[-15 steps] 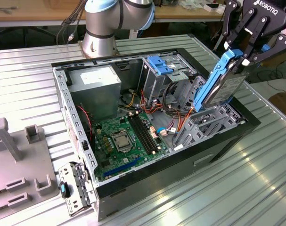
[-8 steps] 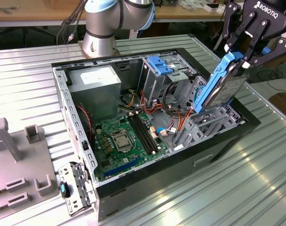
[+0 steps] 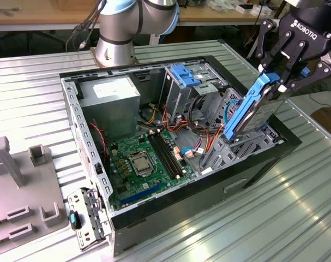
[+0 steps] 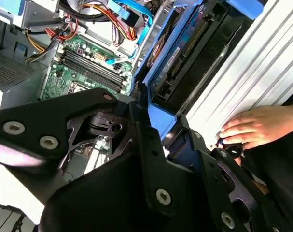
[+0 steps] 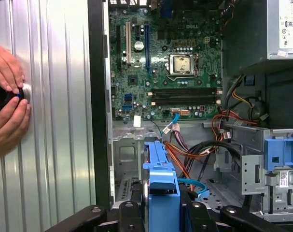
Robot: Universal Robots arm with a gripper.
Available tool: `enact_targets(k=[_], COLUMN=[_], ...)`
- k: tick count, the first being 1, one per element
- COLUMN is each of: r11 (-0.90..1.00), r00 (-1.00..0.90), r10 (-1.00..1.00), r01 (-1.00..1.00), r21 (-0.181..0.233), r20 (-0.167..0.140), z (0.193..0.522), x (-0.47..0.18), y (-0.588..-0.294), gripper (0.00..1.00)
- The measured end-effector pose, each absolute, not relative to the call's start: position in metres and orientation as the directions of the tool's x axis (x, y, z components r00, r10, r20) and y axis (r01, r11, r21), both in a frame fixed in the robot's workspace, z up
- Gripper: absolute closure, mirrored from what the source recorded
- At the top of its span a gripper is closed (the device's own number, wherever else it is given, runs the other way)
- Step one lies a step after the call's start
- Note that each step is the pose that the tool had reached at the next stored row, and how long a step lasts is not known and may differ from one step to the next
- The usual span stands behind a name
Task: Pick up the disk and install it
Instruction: 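Insert the disk into the insertion slot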
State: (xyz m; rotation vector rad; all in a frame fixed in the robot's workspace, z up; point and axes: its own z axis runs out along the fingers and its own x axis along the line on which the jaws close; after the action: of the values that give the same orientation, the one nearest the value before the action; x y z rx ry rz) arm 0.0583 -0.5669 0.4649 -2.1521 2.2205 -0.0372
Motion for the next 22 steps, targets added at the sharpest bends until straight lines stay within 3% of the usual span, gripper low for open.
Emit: enact_targets(k=[22], r11=[0.032], r00=[-0.031], r10=[-0.999], r01=[-0.998], r21=[-0.051], r20=[-0.018], z=[0.4552], x=[0.0583], y=[-0.5666], gripper=[0.63])
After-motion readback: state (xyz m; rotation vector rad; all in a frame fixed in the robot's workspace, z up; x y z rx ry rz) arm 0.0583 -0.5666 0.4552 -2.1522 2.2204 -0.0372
